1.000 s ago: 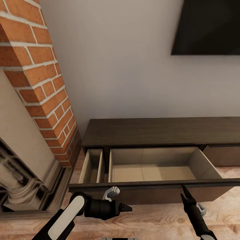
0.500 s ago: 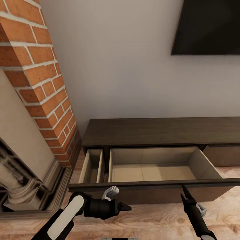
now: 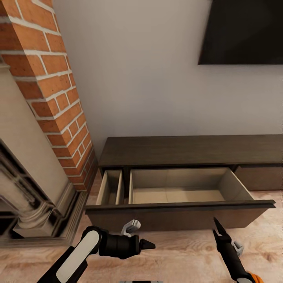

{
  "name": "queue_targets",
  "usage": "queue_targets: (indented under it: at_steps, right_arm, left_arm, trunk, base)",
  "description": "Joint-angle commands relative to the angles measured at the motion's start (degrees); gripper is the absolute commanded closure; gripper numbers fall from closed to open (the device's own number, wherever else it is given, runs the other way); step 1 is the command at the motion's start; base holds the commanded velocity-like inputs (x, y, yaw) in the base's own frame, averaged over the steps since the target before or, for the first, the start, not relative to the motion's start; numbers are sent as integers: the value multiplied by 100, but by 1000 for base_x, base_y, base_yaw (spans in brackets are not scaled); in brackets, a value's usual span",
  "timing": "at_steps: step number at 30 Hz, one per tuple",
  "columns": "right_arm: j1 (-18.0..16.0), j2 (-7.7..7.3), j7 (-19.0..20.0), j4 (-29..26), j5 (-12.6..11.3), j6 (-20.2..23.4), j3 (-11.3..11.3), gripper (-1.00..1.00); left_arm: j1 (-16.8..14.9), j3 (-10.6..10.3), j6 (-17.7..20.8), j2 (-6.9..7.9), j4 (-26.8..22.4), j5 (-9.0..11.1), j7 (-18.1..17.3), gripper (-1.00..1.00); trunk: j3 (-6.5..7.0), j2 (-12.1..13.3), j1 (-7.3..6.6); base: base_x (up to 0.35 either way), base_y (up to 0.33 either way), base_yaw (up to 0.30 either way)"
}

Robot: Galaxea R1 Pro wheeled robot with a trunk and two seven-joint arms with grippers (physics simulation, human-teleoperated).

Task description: Place each of the two pumpkins and all three candles from the living room inside a cabinet in the living room (use any cabinet), then make sure every cabinet is closed, and position the cauldron so it is next to a table in the living room.

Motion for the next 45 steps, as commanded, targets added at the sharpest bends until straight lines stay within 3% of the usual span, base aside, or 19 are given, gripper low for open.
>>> queue_targets:
  at_steps: [1, 15, 23, 27, 30, 33, 38, 40, 45]
  right_arm:
    - [-3, -1, 22, 2, -56, 37, 17, -100]
    - [-3, -3, -223, -55, -55, 99, 17, -100]
    - [-3, 20, -801, -34, -69, 514, 30, -100]
    - [-3, 11, -859, -16, -78, 850, 28, -100]
    - [-3, -5, -868, -17, -55, 1320, 28, -100]
    - [11, -13, -857, 9, -11, 1439, 36, -100]
    - [29, -9, -832, 94, 723, 1491, 88, -100]
    - [31, -8, -816, 257, 1073, 1495, 94, -100]
    - [32, -11, -793, 539, 1354, 1478, 100, -100]
  left_arm:
    - [-4, -8, 2, 4, -5, 59, 57, -100]
    - [-5, 36, 2, 4, -2, 53, 59, -100]
    - [-4, 97, -5, 18, 72, 37, 66, -100]
    - [-5, 184, -11, 23, 73, 36, 68, -100]
    - [-9, 394, -9, 22, 55, 34, 104, -100]
    - [-7, 442, -8, 26, 32, 23, 116, -100]
    - [-6, 448, -7, 27, 55, -13, 146, -100]
    - [-5, 452, -7, 29, 70, -9, 337, -100]
    - [-5, 446, -7, 13, 74, 45, 842, -100]
  trunk:
    - [-5, -2, -3]
    - [-5, -2, -3]
    - [-5, -2, -3]
    - [-5, -2, -3]
    - [49, 118, -69]
    - [103, 239, -135]
    - [193, 439, -244]
    - [229, 519, -288]
    - [319, 720, -398]
  base:
    - [-157, 0, 0]
    - [-166, 0, 0]
    - [-152, 0, 0]
    - [-14, 0, 0]
    - [-3, 0, 0]
    - [0, 0, 0]
    - [0, 0, 0]
    - [0, 0, 0]
    - [0, 0, 0]
